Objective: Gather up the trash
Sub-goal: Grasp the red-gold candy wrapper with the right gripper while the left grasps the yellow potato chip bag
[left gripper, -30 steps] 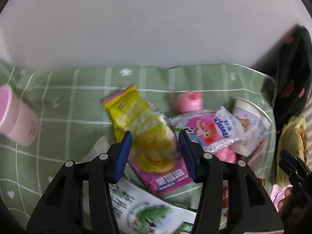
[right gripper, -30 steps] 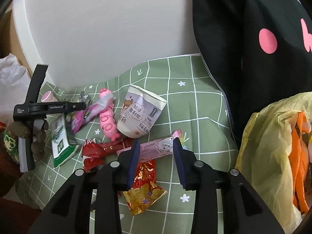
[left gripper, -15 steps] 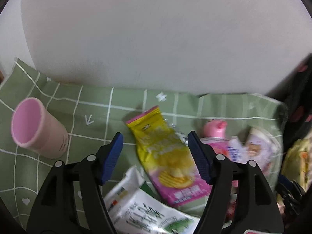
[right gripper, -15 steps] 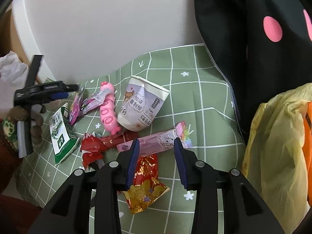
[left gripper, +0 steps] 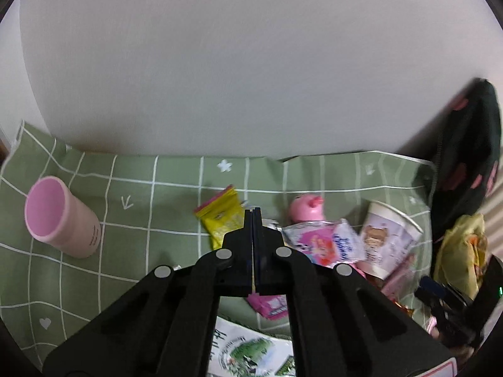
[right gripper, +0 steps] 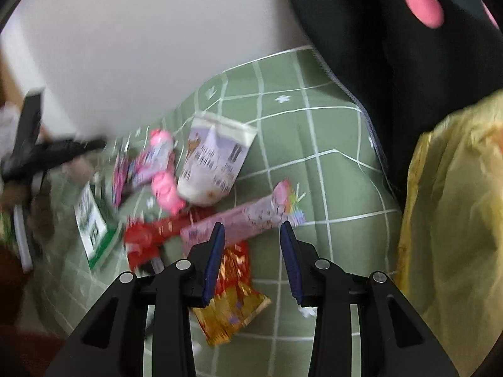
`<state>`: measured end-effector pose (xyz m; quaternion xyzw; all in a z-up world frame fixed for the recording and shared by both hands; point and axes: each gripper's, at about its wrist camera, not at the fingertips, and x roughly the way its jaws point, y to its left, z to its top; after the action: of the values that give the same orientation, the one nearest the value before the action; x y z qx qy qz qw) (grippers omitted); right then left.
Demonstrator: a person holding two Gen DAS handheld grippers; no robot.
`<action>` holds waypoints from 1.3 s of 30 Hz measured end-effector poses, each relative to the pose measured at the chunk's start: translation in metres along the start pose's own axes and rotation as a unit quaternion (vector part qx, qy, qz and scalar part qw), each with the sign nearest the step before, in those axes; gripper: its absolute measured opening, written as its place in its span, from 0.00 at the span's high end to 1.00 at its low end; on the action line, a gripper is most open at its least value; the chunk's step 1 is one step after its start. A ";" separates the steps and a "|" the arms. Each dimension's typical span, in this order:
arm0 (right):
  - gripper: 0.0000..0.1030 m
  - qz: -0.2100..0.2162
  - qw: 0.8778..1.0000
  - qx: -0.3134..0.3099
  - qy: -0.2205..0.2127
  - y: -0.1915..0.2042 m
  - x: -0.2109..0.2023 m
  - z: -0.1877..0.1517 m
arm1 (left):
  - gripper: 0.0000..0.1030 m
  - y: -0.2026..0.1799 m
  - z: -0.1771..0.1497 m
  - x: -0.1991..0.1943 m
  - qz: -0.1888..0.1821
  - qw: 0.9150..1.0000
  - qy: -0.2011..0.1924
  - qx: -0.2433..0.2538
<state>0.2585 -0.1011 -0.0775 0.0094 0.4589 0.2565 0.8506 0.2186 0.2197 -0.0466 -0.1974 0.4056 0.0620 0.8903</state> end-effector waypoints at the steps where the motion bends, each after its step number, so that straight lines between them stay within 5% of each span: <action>1: 0.66 0.002 1.000 0.023 -0.004 -0.003 0.003 0.001 | 1.00 -0.004 -0.002 -0.002 0.000 1.000 -0.003 0.002; 6: 0.66 0.013 0.994 0.106 0.005 -0.014 0.026 0.004 | 0.99 0.012 -0.004 -0.008 -0.009 1.000 -0.003 -0.010; 9: 0.66 0.026 0.990 0.134 0.026 -0.017 0.044 0.003 | 0.77 0.005 -0.012 0.010 -0.013 0.999 0.018 -0.025; 11: 0.66 0.023 0.992 0.124 0.028 -0.011 0.047 0.004 | 0.59 0.008 -0.012 0.020 -0.015 0.999 0.038 -0.035; 15: 0.93 0.010 0.997 0.060 0.044 0.009 0.052 0.009 | 0.52 0.012 -0.009 0.040 -0.013 0.996 0.064 -0.058; 20: 0.98 0.003 1.000 0.011 0.024 0.027 0.035 0.014 | 0.48 0.023 -0.002 0.058 0.017 0.993 0.075 -0.090; 27: 0.98 -0.018 1.000 -0.018 -0.014 0.034 0.006 0.023 | 0.49 0.024 0.001 0.066 0.049 0.992 0.078 -0.084; 29: 0.98 -0.025 0.999 -0.022 -0.017 0.033 0.004 0.023 | 0.83 0.020 -0.001 0.068 0.036 0.992 0.086 -0.085; 30: 0.98 -0.027 0.999 -0.024 -0.018 0.033 0.003 0.023 | 0.90 0.020 -0.003 0.071 0.022 0.991 0.097 -0.089; 32: 0.98 -0.027 0.999 -0.024 -0.022 0.034 -0.001 0.022 | 0.97 0.018 -0.006 0.068 0.007 0.991 0.095 -0.091; 39: 0.98 -0.020 0.998 -0.032 -0.047 0.032 -0.022 0.027 | 0.98 0.002 -0.008 0.024 -0.029 0.998 0.034 -0.047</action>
<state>0.2563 -0.0769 -0.0361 -0.0153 0.4104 0.2533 0.8759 0.2288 0.2175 -0.0697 -0.2523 0.4260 0.0482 0.8675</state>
